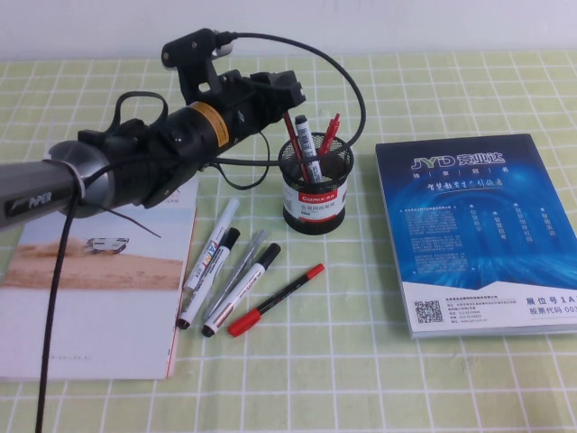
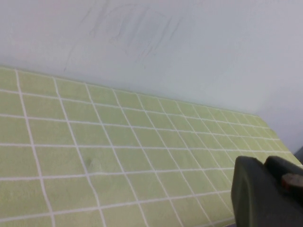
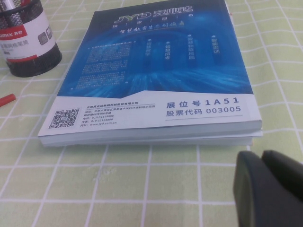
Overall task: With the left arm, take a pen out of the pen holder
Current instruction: Pick up the pen from the pen holder, then place the pen on the table
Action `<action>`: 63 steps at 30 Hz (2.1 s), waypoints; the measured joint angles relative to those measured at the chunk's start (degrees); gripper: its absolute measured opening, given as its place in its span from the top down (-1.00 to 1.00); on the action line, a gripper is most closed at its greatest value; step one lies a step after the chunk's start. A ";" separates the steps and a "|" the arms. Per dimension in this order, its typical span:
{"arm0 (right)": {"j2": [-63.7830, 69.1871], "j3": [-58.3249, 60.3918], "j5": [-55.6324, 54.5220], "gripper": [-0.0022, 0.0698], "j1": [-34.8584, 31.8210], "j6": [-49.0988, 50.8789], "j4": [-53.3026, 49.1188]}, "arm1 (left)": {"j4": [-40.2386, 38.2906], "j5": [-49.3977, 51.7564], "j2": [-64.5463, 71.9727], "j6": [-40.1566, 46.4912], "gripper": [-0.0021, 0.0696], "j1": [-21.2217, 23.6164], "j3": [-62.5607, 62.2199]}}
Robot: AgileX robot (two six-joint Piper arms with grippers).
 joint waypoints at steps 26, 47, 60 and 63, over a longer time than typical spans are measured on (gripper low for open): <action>0.00 0.00 0.00 0.98 0.00 0.00 0.00 | 32.03 4.88 -16.90 -19.98 0.94 0.00 0.00; 0.00 0.00 0.00 0.98 0.00 0.00 0.00 | 56.94 7.04 -20.49 -40.31 0.94 0.00 0.00; 0.00 0.00 0.00 0.98 0.00 0.00 0.00 | 52.57 3.20 -22.04 -37.32 0.94 0.76 0.12; 0.00 0.00 0.00 0.98 0.00 0.00 0.00 | 44.17 3.22 -23.28 -30.46 0.94 0.89 1.23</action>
